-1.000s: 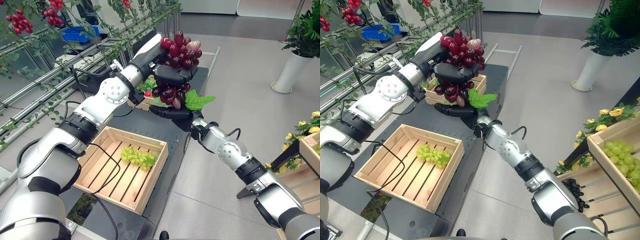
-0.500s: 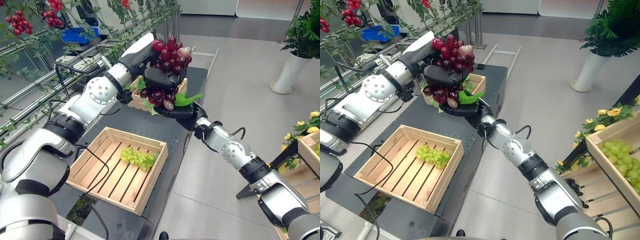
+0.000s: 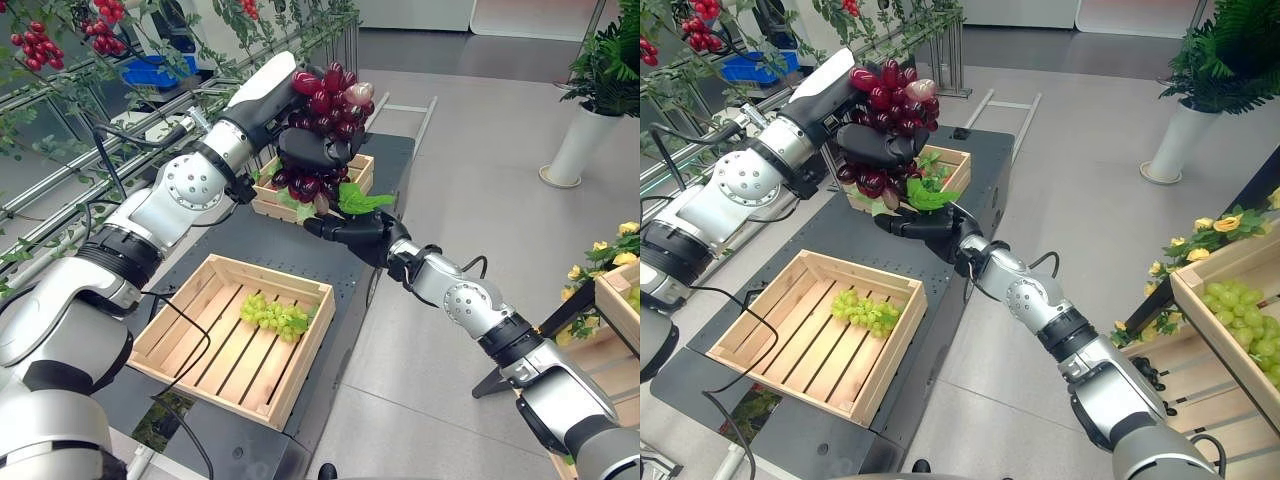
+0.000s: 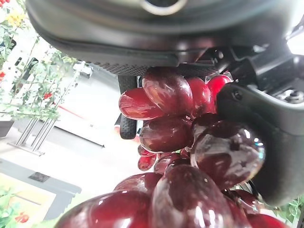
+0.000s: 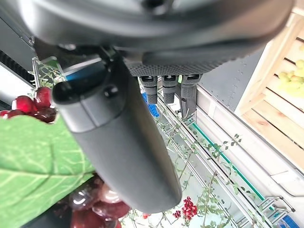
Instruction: Pick up the fruits from the basket on one side to the basket on the other side
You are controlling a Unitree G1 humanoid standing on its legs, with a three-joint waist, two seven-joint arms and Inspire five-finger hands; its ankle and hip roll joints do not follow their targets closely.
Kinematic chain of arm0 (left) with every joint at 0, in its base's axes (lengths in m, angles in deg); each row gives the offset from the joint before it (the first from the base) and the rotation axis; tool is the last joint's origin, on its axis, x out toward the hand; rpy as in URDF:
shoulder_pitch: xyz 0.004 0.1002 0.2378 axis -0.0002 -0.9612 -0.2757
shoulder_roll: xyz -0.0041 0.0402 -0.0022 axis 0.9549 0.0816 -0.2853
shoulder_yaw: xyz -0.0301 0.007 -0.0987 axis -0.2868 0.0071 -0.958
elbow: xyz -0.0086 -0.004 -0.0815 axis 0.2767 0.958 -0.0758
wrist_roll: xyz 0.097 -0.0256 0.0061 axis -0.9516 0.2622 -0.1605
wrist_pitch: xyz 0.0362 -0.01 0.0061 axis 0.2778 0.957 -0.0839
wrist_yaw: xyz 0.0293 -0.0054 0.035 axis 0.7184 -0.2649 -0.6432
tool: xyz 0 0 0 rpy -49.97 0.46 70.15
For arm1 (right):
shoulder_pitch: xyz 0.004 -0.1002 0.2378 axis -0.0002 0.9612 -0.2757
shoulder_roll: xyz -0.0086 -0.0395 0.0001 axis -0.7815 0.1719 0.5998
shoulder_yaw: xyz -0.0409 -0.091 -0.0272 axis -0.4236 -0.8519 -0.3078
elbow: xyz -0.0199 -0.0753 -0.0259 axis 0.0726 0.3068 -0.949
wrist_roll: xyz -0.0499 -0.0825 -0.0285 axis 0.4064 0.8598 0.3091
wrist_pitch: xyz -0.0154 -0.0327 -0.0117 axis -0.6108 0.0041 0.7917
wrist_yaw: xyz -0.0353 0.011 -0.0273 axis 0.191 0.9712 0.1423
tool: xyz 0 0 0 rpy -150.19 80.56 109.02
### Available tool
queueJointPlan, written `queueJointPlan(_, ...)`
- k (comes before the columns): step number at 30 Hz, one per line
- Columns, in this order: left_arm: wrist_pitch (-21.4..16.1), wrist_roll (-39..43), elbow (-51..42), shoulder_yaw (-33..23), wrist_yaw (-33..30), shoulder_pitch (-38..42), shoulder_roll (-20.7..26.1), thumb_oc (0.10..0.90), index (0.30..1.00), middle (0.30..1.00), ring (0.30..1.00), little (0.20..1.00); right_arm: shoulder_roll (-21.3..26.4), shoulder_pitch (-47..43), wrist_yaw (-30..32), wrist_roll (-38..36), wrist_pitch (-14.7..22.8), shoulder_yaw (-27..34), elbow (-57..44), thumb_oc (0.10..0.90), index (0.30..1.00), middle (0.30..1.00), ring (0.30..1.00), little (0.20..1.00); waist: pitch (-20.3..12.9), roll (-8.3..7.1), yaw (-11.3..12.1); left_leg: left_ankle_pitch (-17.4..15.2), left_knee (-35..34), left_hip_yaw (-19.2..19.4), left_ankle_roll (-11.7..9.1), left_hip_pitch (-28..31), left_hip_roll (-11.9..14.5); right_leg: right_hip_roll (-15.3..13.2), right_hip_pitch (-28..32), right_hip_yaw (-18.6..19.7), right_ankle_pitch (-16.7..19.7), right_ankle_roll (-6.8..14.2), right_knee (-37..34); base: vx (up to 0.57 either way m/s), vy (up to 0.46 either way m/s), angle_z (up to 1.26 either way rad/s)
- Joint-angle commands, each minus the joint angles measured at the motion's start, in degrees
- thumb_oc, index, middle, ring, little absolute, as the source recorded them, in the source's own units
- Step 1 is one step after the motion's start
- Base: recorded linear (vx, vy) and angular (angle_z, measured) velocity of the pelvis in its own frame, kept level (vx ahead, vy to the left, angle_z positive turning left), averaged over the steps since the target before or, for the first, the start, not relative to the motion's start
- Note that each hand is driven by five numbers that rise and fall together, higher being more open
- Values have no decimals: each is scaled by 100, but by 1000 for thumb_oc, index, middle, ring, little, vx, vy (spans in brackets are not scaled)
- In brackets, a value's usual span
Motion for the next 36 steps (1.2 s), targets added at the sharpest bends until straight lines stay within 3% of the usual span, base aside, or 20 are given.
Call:
queueJointPlan(1, -323, -9, 553, -620, -1232, 687, 141, 400, 300, 300, 300, 300, -153, -594, -560, -338, 193, 372, -47, 800, 900, 900, 900, 900, -447, -51, 84, -463, 8, -121, -269, 167, -2, 50, 103, -124, -15, -387, 7, 0, 0, 0)
queueJointPlan(4, -252, -152, 639, -650, -1562, 744, 124, 400, 300, 300, 300, 300, -161, -595, -542, -308, 180, 327, -65, 800, 900, 900, 900, 900, -455, -65, 88, -464, 8, -117, -277, 167, 6, 41, 109, -149, -22, -383, 7, 0, 0, 0)
queueJointPlan(12, -147, -263, 579, -667, -1558, 666, 87, 400, 300, 300, 300, 300, -151, -581, -499, -310, 174, 354, -157, 800, 900, 900, 900, 900, -443, -79, 64, -471, 8, -118, -273, 164, 7, 48, 92, -116, -20, -388, 7, 0, 0, 0)
queueJointPlan(36, -432, -742, 564, -386, -623, 423, 457, 400, 300, 300, 300, 300, 70, -538, -282, -323, 633, 680, -142, 800, 900, 900, 900, 900, -417, -63, 70, -479, 8, -72, -267, 194, 15, 40, 109, -91, 0, -363, 7, 0, 0, 0)
